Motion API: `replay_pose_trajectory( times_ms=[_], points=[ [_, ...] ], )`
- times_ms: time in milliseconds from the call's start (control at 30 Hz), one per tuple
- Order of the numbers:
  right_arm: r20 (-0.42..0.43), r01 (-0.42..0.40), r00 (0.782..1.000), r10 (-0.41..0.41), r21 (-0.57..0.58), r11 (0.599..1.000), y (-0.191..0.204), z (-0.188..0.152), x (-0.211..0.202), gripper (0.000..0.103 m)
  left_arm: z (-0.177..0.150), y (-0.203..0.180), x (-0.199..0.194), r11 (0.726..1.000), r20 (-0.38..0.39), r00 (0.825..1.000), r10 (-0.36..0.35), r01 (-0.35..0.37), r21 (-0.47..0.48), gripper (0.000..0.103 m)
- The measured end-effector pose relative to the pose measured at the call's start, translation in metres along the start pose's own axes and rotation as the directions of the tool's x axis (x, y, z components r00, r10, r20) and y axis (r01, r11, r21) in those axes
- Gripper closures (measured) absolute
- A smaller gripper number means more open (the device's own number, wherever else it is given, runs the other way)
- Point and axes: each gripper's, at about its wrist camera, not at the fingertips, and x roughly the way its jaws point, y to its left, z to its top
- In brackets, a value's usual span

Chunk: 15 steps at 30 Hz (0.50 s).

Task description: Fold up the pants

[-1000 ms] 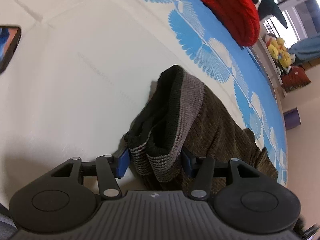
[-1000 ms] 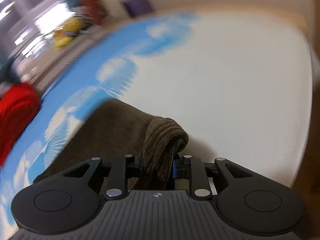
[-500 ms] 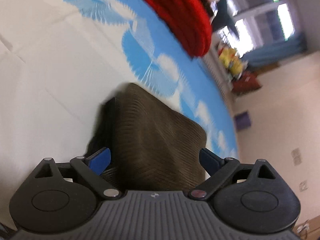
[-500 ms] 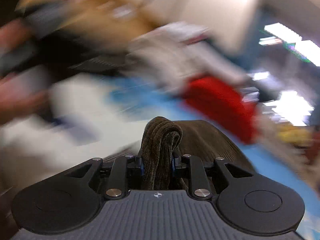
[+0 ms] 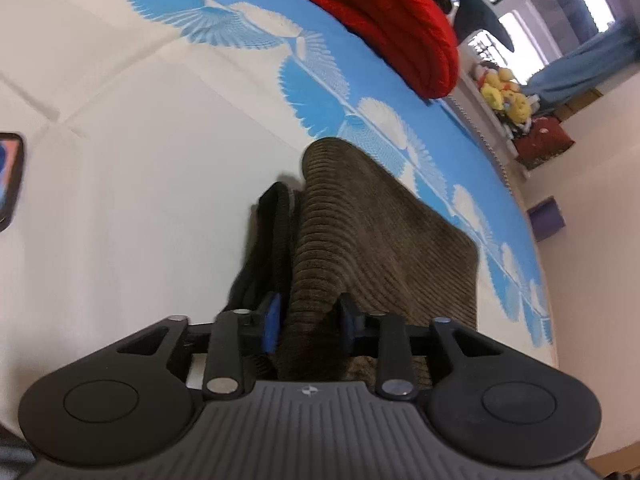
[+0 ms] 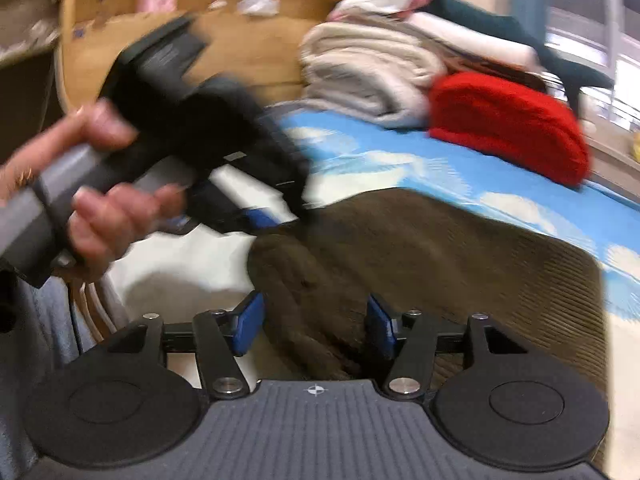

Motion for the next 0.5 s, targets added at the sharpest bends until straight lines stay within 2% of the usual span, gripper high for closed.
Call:
replay_pose_trajectory(
  times_ms=[67,133,233,267,300,333,367,433,500],
  points=[
    [0.021,0.03,0.999,-0.03,0.018,0.999,-0.021,-0.001,-0.013,0.044,-0.003,0.002,-0.008,0.999,-0.005,0.999,-0.034,0.033,-0.012,0.052],
    [0.01,0.026,1.0,-0.026,0.007,1.0,-0.031,-0.005,-0.013,0.044,-0.008,-0.001,-0.019,0.999,-0.008,0.999,-0.049,0.049,0.004,0.041],
    [-0.038,0.015,0.999,-0.018,-0.087,0.996,-0.026,-0.015,0.0,0.044,-0.016,-0.011,-0.024,0.998,-0.011,1.0,-0.023,0.024,0.055,0.025],
    [-0.05,0.014,0.999,-0.021,-0.131,0.991,-0.019,-0.019,0.006,0.046,-0.018,-0.013,-0.022,0.998,-0.022,1.0,-0.009,0.011,0.063,0.025],
    [-0.062,0.023,0.998,-0.034,-0.17,0.985,-0.01,-0.024,0.014,0.054,-0.019,-0.015,-0.016,0.998,-0.041,0.999,-0.001,0.003,0.063,0.027],
    [-0.067,0.031,0.997,-0.046,-0.207,0.978,0.002,-0.024,0.023,0.075,-0.018,-0.016,-0.01,0.998,-0.057,0.998,0.004,0.0,0.058,0.049],
    [-0.047,0.04,0.998,-0.051,-0.225,0.974,0.004,-0.024,0.027,0.093,-0.017,-0.019,-0.008,0.998,-0.067,0.998,-0.007,0.011,0.057,0.06],
    [0.011,0.077,0.997,-0.076,-0.193,0.978,0.007,-0.016,0.016,0.094,-0.016,-0.025,-0.015,0.997,-0.038,0.999,-0.025,0.027,0.067,0.072],
    [0.087,0.091,0.993,-0.078,-0.166,0.982,0.0,0.0,-0.002,0.095,-0.015,-0.022,-0.025,0.997,-0.015,0.998,-0.062,0.062,0.04,0.072]
  ],
)
